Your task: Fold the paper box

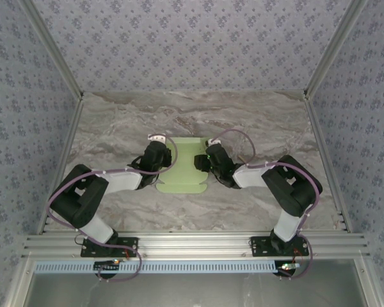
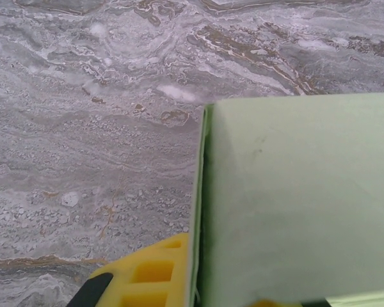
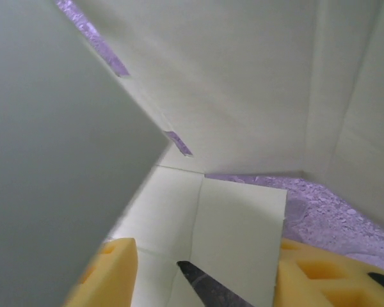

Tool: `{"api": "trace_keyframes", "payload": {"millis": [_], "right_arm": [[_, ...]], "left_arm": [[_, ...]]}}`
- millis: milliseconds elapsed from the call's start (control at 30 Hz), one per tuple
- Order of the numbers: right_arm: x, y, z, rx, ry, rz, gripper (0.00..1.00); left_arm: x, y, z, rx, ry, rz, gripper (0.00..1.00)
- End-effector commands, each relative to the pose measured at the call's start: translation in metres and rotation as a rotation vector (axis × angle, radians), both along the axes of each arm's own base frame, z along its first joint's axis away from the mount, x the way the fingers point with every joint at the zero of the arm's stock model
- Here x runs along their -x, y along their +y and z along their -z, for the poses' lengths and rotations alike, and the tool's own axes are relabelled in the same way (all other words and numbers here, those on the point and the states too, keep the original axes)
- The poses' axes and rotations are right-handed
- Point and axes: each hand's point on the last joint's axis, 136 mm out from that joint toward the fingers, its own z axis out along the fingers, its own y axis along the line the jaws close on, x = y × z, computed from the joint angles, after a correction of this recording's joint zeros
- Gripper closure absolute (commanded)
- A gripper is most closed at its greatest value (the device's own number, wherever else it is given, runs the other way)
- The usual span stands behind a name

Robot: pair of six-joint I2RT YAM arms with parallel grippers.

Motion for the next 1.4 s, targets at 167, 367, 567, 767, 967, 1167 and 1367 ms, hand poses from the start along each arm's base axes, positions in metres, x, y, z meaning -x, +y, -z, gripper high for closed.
{"api": "trace_keyframes", "payload": {"millis": [167, 367, 567, 767, 967, 1167, 1367], "right_arm": [[0.007, 0.030, -0.022, -0.032, -0.083, -0.150, 0.57], [0.006, 0.035, -0.019, -0.018, -0.088, -0.176, 0.61], [0.009, 0.053, -0.016, -0.012, -0.090, -0.253, 0.63], [0.013, 0.047, -0.014, 0.076, -0.089, -0.290, 0.62], [0.021, 0.022, -0.026, 0.145, -0.089, -0.303, 0.56], [0.043, -0.007, -0.046, 0.178, -0.071, -0.343, 0.48], [0.047, -0.052, -0.091, 0.172, -0.134, -0.302, 0.45]], "left_arm": [[-0.001, -0.006, -0.008, 0.027, -0.016, 0.008, 0.95], [-0.001, -0.008, -0.008, 0.031, -0.013, 0.014, 0.95], [0.000, -0.009, -0.006, 0.032, -0.007, 0.019, 0.95], [0.001, -0.007, -0.006, 0.028, -0.006, 0.014, 0.95], [0.000, 0.002, -0.005, 0.009, -0.009, -0.014, 0.95], [-0.001, 0.011, -0.011, 0.025, -0.013, -0.035, 0.95], [0.002, 0.017, -0.013, 0.076, 0.000, -0.035, 0.95]]}}
